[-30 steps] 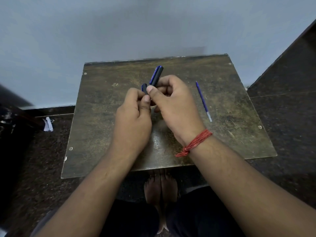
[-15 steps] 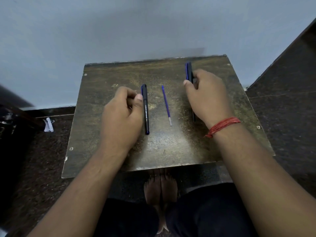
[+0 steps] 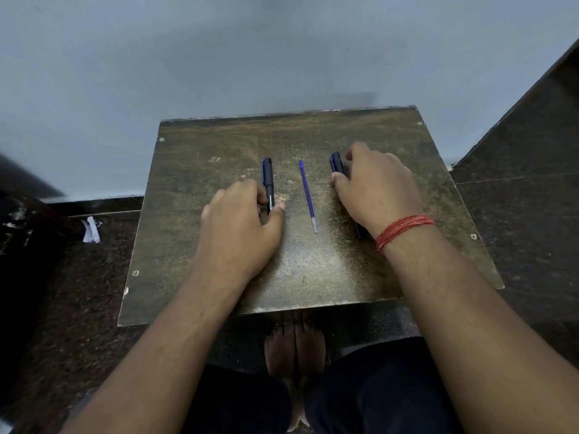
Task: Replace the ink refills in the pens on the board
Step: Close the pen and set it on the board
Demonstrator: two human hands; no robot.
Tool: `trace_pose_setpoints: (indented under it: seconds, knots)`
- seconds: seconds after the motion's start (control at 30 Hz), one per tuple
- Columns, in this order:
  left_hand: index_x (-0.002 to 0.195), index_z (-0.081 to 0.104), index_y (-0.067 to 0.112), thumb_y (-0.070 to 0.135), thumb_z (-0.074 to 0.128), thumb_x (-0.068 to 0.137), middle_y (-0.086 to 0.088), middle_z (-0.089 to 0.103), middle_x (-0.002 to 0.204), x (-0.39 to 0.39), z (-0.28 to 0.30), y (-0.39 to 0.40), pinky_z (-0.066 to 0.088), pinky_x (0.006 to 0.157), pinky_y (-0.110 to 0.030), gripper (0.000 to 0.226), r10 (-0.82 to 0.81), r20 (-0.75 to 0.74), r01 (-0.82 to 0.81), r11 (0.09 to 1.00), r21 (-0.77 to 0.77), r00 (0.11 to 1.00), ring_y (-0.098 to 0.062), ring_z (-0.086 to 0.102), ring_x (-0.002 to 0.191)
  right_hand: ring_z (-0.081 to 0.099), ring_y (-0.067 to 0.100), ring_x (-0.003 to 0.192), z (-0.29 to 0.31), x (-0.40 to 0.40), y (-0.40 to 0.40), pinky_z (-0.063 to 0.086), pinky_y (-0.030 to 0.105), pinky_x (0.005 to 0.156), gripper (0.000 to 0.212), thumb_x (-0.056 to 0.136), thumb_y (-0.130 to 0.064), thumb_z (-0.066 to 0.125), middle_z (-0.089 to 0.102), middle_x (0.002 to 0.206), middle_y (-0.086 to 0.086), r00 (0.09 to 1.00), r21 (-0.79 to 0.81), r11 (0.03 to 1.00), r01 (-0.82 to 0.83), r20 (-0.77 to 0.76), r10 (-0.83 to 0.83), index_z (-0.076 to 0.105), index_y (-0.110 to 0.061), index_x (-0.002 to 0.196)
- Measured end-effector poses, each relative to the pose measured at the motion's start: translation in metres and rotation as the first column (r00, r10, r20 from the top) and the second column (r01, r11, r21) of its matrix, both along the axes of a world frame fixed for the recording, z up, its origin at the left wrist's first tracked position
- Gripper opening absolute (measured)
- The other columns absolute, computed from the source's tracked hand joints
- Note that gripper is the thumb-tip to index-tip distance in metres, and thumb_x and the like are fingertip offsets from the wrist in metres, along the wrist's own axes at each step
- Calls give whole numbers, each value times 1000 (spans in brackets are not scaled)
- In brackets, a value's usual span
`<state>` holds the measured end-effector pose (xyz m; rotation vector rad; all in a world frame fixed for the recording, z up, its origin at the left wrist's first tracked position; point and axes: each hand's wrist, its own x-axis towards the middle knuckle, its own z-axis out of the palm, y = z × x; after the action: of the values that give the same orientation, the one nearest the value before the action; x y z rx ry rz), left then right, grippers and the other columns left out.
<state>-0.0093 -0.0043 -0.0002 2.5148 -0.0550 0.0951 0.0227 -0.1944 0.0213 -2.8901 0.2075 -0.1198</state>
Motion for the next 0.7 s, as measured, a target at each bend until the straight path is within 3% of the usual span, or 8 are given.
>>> trace_pose_setpoints:
  seconds: [0.27,0.4,0.5,0.6,0.7]
  knots:
    - [89,53,19,42,60,98,2,62,85,0,3,-4,41,89,-47,26,36,-16,-34,990,138,999,-27,57,89,57,29,109,7,-4,11,49,43,89,31,98,-39,53,68,104,4,994,113,992,-58,95,47,56,-16,119]
    - [85,55,18,37,59,98,4,61,76,1,1,-2,44,89,-48,23,55,-5,-54,992,112,998,-26,59,81,57,25,106,6,-6,19,50,40,87,30,98,-40,54,67,97,-1,984,154,980,-128,144,106,58,-18,117]
    - [81,53,19,36,62,97,7,57,71,1,0,-2,45,77,-43,25,71,56,-72,997,5,996,-22,57,72,58,17,97,3,-6,27,47,33,79,29,97,-43,55,65,96,-6,980,263,955,-136,175,92,61,-21,115]
    - [83,53,19,34,64,97,11,53,71,0,2,-5,36,66,-36,23,44,120,-34,996,-79,992,-7,53,69,57,8,87,1,-4,36,45,25,77,29,95,-42,60,63,97,-7,977,511,852,-117,212,7,63,-20,113]
    - [89,56,17,32,66,96,11,55,76,-3,3,-8,40,64,-35,19,-33,150,52,991,-125,988,-11,56,71,58,-1,74,2,-6,41,45,16,67,23,95,-40,63,63,85,-10,987,758,650,-62,144,-75,66,-19,105]
